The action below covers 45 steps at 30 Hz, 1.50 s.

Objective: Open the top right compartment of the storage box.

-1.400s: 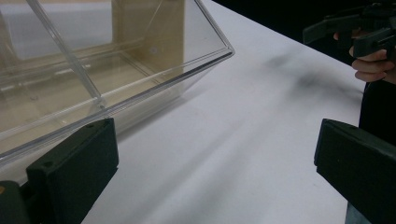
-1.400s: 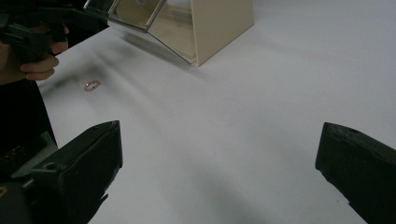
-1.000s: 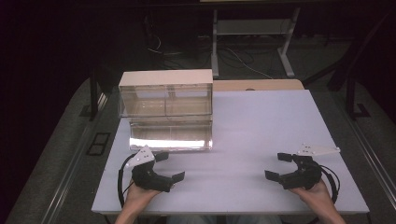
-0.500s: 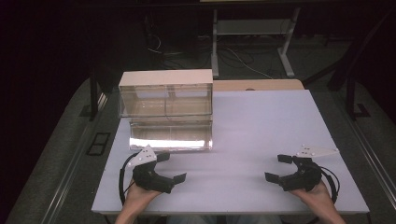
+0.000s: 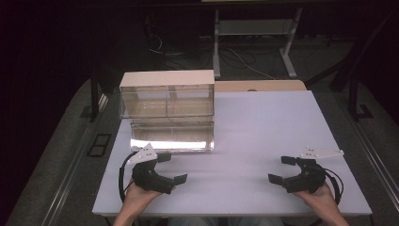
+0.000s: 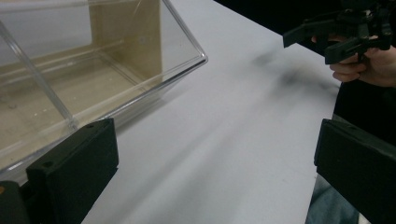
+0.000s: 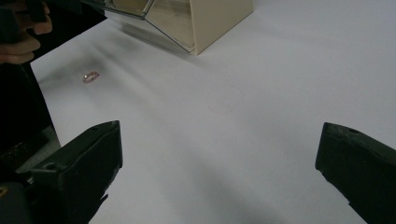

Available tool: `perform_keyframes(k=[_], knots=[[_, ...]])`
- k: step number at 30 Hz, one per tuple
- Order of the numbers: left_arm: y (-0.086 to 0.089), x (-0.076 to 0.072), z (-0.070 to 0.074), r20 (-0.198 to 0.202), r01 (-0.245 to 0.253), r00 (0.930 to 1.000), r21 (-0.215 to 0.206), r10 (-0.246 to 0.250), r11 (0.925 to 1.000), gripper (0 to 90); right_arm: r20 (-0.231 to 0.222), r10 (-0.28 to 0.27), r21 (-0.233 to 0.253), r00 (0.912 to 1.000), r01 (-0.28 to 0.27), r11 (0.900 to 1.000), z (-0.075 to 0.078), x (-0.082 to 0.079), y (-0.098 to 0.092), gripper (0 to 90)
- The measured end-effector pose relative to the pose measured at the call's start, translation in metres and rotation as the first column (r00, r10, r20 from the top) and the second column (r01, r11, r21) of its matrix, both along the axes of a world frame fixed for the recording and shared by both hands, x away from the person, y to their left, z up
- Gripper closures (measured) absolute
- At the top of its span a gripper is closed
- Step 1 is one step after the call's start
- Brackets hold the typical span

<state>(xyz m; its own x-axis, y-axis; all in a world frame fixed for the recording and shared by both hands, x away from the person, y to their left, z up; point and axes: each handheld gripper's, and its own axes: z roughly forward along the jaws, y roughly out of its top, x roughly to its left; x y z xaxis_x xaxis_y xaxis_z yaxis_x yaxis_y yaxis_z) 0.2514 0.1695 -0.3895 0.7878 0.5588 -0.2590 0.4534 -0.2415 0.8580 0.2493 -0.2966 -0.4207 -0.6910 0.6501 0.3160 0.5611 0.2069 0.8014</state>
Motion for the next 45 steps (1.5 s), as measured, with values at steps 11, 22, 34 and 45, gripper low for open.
perform_keyframes(k=[11,22,34,45], knots=[[0.007,0.007,0.020,-0.001,-0.018,0.9998,0.000,0.018,0.9998,0.0,-0.001,-0.004,0.004,1.0000,0.004,1.000,0.000,0.000,-0.001,1.0],[0.011,0.013,0.034,-0.002,-0.021,0.9998,0.019,0.022,0.9996,0.0,0.001,-0.006,0.001,1.0000,0.006,1.000,0.000,0.000,-0.001,1.0],[0.007,0.020,0.045,-0.001,-0.001,1.0000,0.041,0.001,0.9992,0.0,0.000,-0.004,0.001,1.0000,0.004,1.000,0.000,0.000,-0.002,1.0],[0.002,0.030,0.059,-0.003,0.016,0.9999,0.061,-0.016,0.9980,0.0,-0.001,-0.008,0.002,1.0000,0.008,1.000,0.000,0.000,-0.002,1.0]])
